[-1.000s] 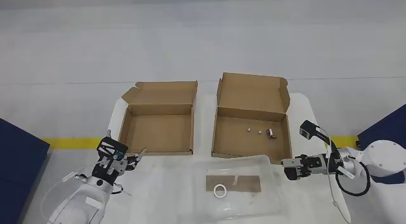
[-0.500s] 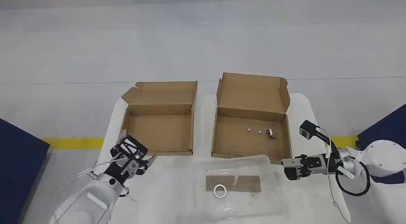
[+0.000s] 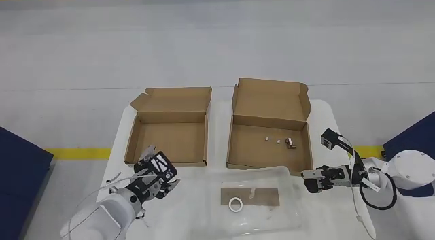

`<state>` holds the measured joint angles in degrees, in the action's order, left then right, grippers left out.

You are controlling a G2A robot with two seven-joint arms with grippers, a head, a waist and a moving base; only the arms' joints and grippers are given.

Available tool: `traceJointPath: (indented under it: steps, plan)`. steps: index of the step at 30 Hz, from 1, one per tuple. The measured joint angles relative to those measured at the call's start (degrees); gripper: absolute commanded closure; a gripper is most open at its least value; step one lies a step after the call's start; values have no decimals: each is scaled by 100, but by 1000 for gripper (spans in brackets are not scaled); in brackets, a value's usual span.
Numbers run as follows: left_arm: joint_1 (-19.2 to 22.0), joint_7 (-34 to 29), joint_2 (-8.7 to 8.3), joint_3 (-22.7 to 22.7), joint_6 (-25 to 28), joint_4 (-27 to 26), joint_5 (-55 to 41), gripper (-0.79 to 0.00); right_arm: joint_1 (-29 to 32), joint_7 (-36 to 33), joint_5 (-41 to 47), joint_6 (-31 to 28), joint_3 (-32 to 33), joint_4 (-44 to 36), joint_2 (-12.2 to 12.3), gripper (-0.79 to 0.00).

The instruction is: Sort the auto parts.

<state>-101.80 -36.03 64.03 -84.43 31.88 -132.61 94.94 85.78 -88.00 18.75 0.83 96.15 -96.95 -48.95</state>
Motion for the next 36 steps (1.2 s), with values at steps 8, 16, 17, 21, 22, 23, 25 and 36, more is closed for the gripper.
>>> traceJointPath:
  steps: [8, 16, 17, 21, 22, 23, 25, 36]
  plan:
    - [1053, -2420, 87, 1392, 850, -168, -803, -785, 0, 0, 0, 0, 0, 0, 0, -785]
    - [2380, -3621, 106, 2915, 18, 390, -1164, -785, 0, 0, 0, 0, 0, 0, 0, -785]
    - [2369, -3617, 106, 2899, 22, 388, -1164, -785, 0, 0, 0, 0, 0, 0, 0, -785]
    - [2344, -3603, 107, 2863, 35, 379, -1166, -785, 0, 0, 0, 0, 0, 0, 0, -785]
    - [2344, -3603, 107, 2863, 35, 379, -1166, -785, 0, 0, 0, 0, 0, 0, 0, -785]
    - [2344, -3603, 107, 2863, 35, 379, -1166, -785, 0, 0, 0, 0, 0, 0, 0, -785]
    - [2344, -3603, 107, 2864, 35, 379, -1166, -785, 0, 0, 0, 0, 0, 0, 0, -785]
    - [3610, -4529, 108, 4570, -881, 1006, -1760, -785, 0, 0, 0, 0, 0, 0, 0, -785]
